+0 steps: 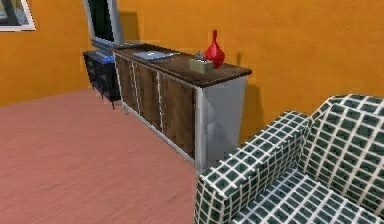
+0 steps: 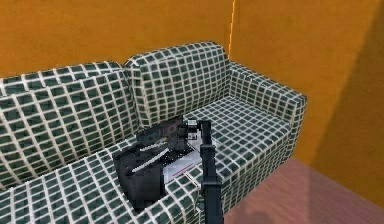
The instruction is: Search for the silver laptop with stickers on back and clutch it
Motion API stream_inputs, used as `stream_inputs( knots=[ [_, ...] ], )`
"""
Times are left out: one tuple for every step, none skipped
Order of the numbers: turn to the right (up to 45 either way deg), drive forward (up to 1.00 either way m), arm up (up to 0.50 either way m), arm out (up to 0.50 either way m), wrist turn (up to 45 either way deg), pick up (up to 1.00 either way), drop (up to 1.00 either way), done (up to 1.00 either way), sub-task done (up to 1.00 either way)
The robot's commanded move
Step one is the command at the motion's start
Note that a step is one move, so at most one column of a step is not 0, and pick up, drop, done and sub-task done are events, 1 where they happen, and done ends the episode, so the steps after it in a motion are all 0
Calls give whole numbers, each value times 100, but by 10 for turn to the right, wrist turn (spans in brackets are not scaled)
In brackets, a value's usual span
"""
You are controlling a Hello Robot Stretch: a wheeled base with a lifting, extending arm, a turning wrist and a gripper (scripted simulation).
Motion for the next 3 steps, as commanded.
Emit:
stream_inputs(
  knots=[
    [0, 0, 0, 0, 450, 0, 0, 0, 0],
    [0, 0, -30, 0, 0, 0, 0, 0, 0],
    [0, 0, 0, 0, 0, 100, 0, 0, 0]
  ],
)
